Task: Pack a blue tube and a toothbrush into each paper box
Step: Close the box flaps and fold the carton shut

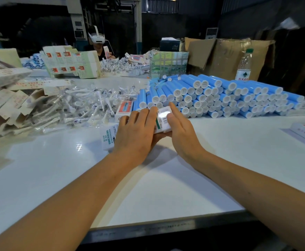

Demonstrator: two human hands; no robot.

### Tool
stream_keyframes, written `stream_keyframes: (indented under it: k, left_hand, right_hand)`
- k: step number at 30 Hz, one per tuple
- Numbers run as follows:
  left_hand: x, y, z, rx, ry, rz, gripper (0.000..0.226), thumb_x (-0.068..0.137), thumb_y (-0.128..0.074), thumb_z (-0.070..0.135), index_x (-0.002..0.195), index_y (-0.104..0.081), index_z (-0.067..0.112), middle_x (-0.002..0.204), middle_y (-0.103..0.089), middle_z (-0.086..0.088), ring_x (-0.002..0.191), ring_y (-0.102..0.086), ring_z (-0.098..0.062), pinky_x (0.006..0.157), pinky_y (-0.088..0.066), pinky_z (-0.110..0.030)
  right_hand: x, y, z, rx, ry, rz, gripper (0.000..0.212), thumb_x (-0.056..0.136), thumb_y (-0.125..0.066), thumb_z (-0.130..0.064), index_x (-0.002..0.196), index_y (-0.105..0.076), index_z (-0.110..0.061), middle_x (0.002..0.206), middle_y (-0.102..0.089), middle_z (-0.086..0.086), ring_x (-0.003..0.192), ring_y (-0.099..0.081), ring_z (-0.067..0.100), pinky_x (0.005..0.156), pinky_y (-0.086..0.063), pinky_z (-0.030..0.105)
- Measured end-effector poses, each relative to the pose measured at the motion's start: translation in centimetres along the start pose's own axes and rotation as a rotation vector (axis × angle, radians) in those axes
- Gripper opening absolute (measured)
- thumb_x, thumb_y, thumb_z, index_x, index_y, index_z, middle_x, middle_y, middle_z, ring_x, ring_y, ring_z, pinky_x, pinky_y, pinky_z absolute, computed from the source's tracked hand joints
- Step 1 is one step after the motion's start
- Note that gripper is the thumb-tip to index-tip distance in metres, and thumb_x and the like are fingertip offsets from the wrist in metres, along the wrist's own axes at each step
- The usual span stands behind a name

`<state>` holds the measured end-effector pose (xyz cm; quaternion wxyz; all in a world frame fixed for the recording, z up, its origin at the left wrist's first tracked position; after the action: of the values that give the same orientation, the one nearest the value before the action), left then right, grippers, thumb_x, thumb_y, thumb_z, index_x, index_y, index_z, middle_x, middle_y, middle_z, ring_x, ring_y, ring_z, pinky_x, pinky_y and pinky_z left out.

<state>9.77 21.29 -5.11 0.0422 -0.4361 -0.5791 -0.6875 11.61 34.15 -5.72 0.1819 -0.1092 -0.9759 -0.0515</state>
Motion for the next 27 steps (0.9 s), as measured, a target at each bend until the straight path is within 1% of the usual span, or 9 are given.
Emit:
stream_keyframes:
  k: [1,3,4,6,9,11,16,21,27]
  left_hand:
    - [0.0,-0.03,-0.04,0.006,-0.002,0.01,0.067,0.086,-0.047,0.052,0.126,-0.054,-0.002,0.112,-0.063,-0.019,0.095,-0.06,-0.038,0.074,-0.048,-0.045]
    - [0.06,-0.11,-0.07,0.012,0.002,0.018,0.067,0.086,-0.047,0.052,0.125,-0.055,-0.002,0.112,-0.063,-0.018,0.095,-0.061,-0.038,0.074,-0.048,-0.045]
    - [0.12,-0.14,-0.12,0.01,0.013,0.015,0.067,0.085,-0.048,0.052,0.126,-0.054,-0.001,0.113,-0.063,-0.018,0.096,-0.06,-0.038,0.075,-0.047,-0.045]
    - [0.25,-0.29,-0.3,0.008,0.052,0.003,0.068,0.085,-0.054,0.051,0.131,-0.05,0.002,0.118,-0.061,-0.016,0.102,-0.058,-0.037,0.078,-0.044,-0.045]
    - [0.32,-0.58,-0.64,0.02,0.097,-0.006,0.072,0.087,-0.054,0.053,0.14,-0.04,0.008,0.129,-0.054,-0.011,0.112,-0.051,-0.034,0.085,-0.037,-0.043]
    - [0.31,-0.71,-0.77,0.037,0.101,-0.006,0.072,0.087,-0.05,0.055,0.142,-0.036,0.01,0.131,-0.052,-0.009,0.115,-0.049,-0.032,0.087,-0.035,-0.042]
    - [0.32,-0.65,-0.71,0.039,0.1,-0.01,0.072,0.087,-0.051,0.055,0.141,-0.038,0.009,0.129,-0.053,-0.01,0.113,-0.049,-0.033,0.085,-0.036,-0.043]
    - [0.27,-0.63,-0.63,0.066,0.094,-0.01,0.073,0.088,-0.048,0.056,0.141,-0.036,0.008,0.128,-0.053,-0.01,0.111,-0.05,-0.033,0.084,-0.037,-0.043]
    - [0.18,-0.53,-0.34,0.102,0.083,-0.037,0.072,0.087,-0.05,0.056,0.139,-0.04,0.006,0.124,-0.056,-0.012,0.109,-0.052,-0.033,0.082,-0.039,-0.043]
  right_hand:
    - [-0.03,-0.02,-0.01,-0.039,0.014,-0.006,0.048,0.101,-0.038,-0.019,0.149,-0.03,-0.018,0.123,-0.059,0.0,0.108,-0.059,0.015,0.097,-0.048,0.038]
    - [0.04,0.02,-0.17,-0.12,0.045,0.007,0.046,0.1,-0.04,-0.016,0.145,-0.037,-0.019,0.108,-0.062,-0.008,0.093,-0.059,0.006,0.083,-0.05,0.025]
    - [0.14,0.1,-0.32,-0.169,0.074,0.032,0.04,0.098,-0.043,-0.015,0.138,-0.047,-0.018,0.105,-0.062,-0.006,0.089,-0.058,0.005,0.077,-0.049,0.023]
    - [0.3,0.33,-0.51,-0.247,0.144,0.106,0.024,0.095,-0.051,-0.015,0.116,-0.062,-0.016,0.102,-0.062,-0.001,0.087,-0.057,0.005,0.073,-0.047,0.02]
    - [0.35,0.66,-0.59,-0.277,0.173,0.222,0.005,0.088,-0.064,-0.018,0.09,-0.06,-0.02,0.091,-0.057,-0.007,0.078,-0.053,0.004,0.067,-0.042,0.009]
    - [0.37,0.67,-0.48,-0.291,0.176,0.253,0.014,0.086,-0.067,-0.018,0.079,-0.056,-0.022,0.084,-0.056,-0.008,0.073,-0.051,0.005,0.063,-0.042,0.01]
    - [0.34,0.5,-0.2,-0.312,0.196,0.249,0.013,0.086,-0.067,-0.016,0.077,-0.058,-0.016,0.081,-0.062,0.0,0.066,-0.052,0.004,0.06,-0.041,0.013]
    - [0.05,0.3,-0.21,-0.332,0.246,0.261,0.021,0.087,-0.066,-0.012,0.073,-0.054,-0.023,0.081,-0.06,0.002,0.066,-0.052,0.003,0.06,-0.04,0.011]
    - [-0.14,0.36,-0.15,-0.326,0.256,0.239,0.021,0.086,-0.064,-0.006,0.073,-0.054,-0.017,0.076,-0.056,0.0,0.067,-0.05,-0.003,0.061,-0.039,0.009]
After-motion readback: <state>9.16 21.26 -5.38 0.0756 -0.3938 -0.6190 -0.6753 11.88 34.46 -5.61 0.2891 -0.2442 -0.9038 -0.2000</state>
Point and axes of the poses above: each hand's wrist, its own x-axis towards the middle knuckle, its own y-axis out of the back of the hand, z = x × y, the point moved 1 cm from there along x, towards the middle knuckle
